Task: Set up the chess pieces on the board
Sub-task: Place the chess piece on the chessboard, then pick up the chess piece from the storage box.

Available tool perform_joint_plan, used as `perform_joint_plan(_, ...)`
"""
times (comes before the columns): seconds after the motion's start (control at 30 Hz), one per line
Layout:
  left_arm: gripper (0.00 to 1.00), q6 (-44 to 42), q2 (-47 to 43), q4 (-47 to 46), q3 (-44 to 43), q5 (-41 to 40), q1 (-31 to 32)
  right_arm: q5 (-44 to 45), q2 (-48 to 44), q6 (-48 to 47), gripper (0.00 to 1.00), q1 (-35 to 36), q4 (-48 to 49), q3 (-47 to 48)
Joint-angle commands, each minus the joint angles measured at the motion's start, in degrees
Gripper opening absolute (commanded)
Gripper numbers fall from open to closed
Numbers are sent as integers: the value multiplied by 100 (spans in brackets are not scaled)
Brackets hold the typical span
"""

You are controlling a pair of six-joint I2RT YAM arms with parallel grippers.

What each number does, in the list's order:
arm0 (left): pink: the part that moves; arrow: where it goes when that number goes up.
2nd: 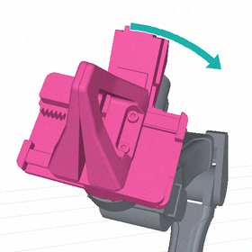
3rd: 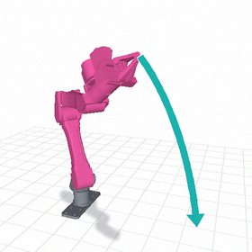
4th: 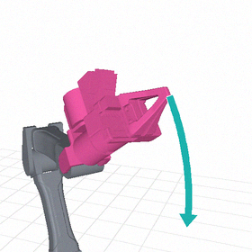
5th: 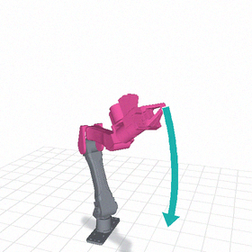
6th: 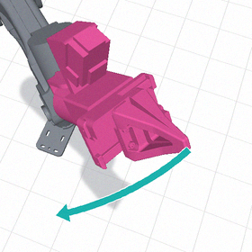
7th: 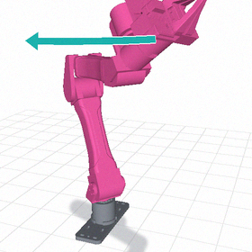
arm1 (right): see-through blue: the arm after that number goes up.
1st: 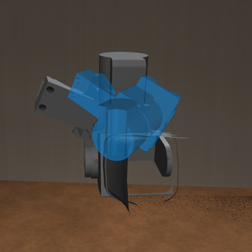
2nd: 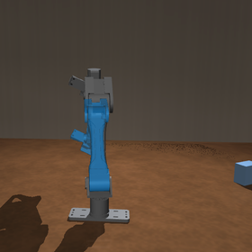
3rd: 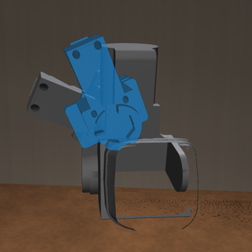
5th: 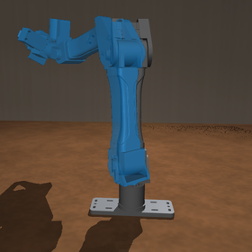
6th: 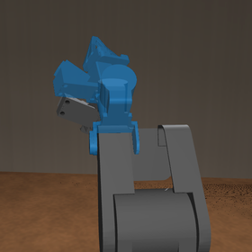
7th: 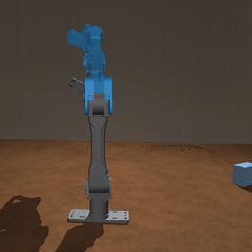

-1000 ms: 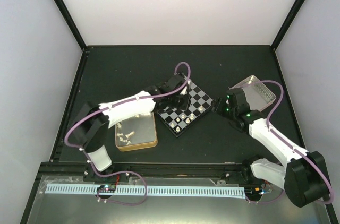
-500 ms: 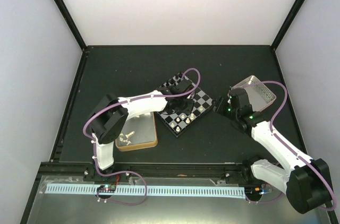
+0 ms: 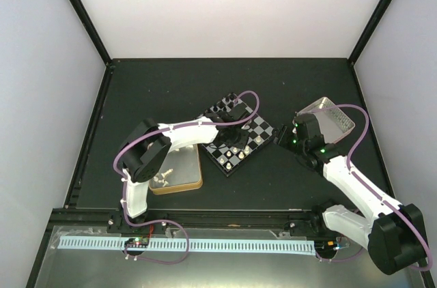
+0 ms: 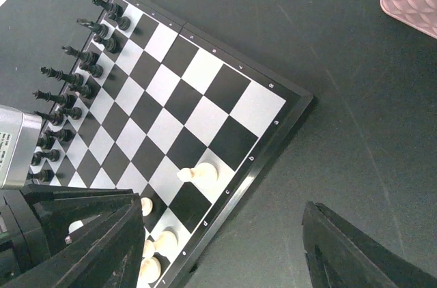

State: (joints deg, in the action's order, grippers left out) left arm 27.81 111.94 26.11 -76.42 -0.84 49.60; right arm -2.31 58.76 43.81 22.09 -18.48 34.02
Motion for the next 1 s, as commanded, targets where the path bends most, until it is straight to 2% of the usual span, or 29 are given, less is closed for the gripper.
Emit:
perform_joint_plan(0.0,10,25,118,123,-219,25,50,-50,-46,-57,64,-25,-6,8)
perform_joint_plan(0.1,14,40,65,157,-198,52,52,-51,-61,-64,64,-20,-6,8)
perform_joint_plan(0.37,17,10,-107,219,-243,202,52,-93,-80,-57,64,-20,-3,17)
perform_joint_plan(0.6,31,67,-584,418,-420,138,-81,-295,-104,-206,65,-18,-11,131)
perform_joint_plan(0.8,40,329,-1497,594,-91,-278,-504,-937,103,-635,65,52,169,380)
perform_joint_plan(0.97,58,581,-2692,710,889,-802,-1116,-965,631,-936,65,667,211,959)
